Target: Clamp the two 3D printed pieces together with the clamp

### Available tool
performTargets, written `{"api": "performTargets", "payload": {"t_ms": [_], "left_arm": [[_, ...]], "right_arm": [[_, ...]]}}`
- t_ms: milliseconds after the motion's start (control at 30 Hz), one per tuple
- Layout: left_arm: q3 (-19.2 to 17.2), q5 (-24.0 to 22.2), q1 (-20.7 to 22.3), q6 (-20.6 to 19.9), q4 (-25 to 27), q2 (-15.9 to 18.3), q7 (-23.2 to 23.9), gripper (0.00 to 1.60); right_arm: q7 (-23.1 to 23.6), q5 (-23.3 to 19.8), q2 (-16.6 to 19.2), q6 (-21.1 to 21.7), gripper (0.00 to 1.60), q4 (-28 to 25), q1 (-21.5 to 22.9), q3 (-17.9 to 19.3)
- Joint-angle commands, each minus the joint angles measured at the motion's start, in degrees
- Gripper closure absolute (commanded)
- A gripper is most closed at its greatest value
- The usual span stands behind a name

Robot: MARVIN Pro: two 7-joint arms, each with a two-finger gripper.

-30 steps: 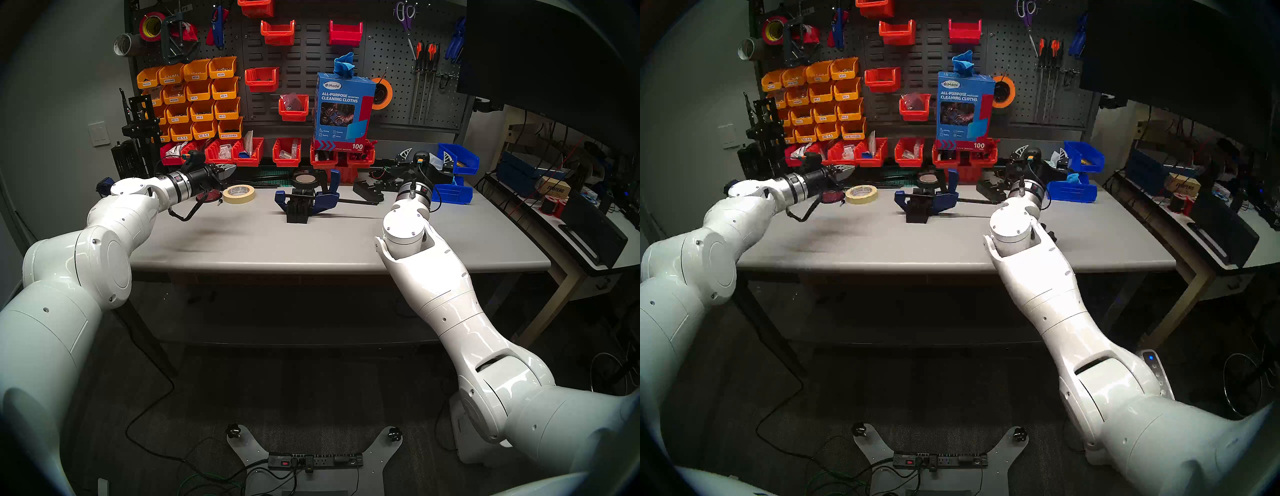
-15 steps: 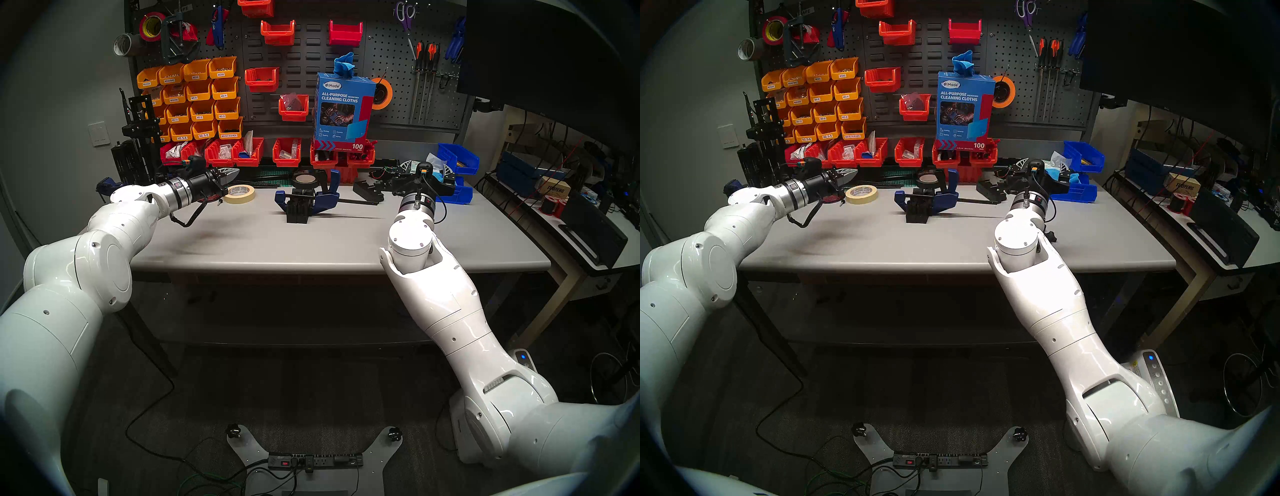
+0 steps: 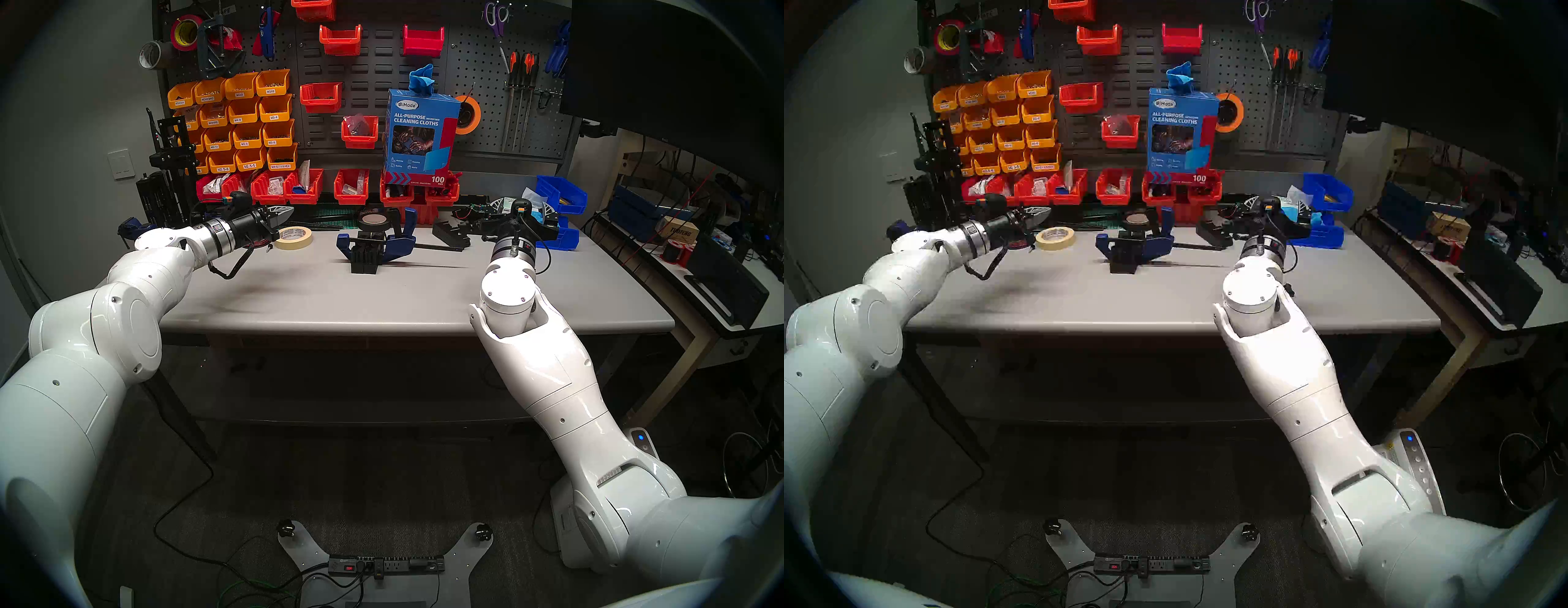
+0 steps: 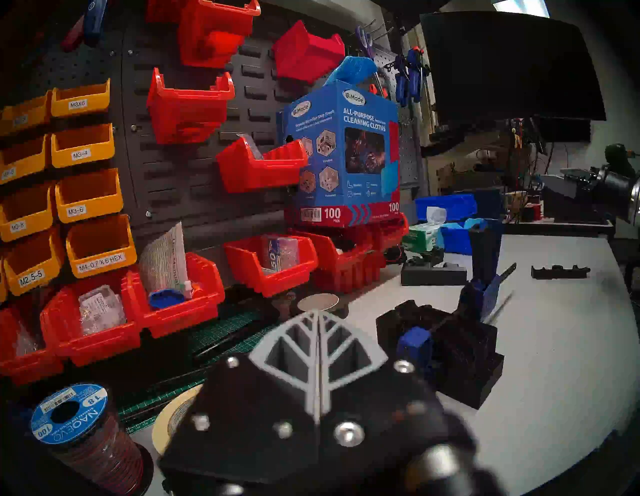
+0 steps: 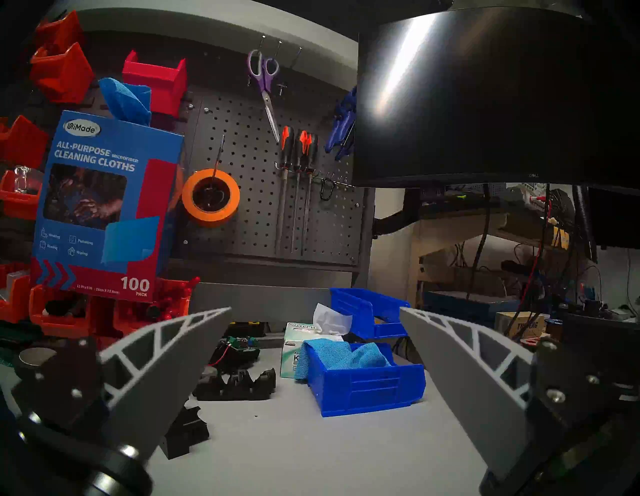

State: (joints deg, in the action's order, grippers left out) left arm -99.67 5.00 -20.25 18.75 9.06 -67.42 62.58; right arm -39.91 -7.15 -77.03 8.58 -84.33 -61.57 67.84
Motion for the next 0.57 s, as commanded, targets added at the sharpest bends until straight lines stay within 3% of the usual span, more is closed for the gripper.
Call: {"api": "performTargets", "payload": {"t_ms": [0, 533], "left_arm": [[-0.77, -0.75, 2.75, 0.37, 1.17, -0.05, -0.36, 1.6], [-1.0, -0.53, 2.8, 0.49, 1.06, -0.07, -0.48, 1.6]], "right_arm": [[-0.19, 0.47, 0.21, -0.42, 0.0, -2.43, 1.35, 0.38], [-0.08, 0.5, 0.2, -0.38, 0.0, -2.6, 1.22, 0.48]]}}
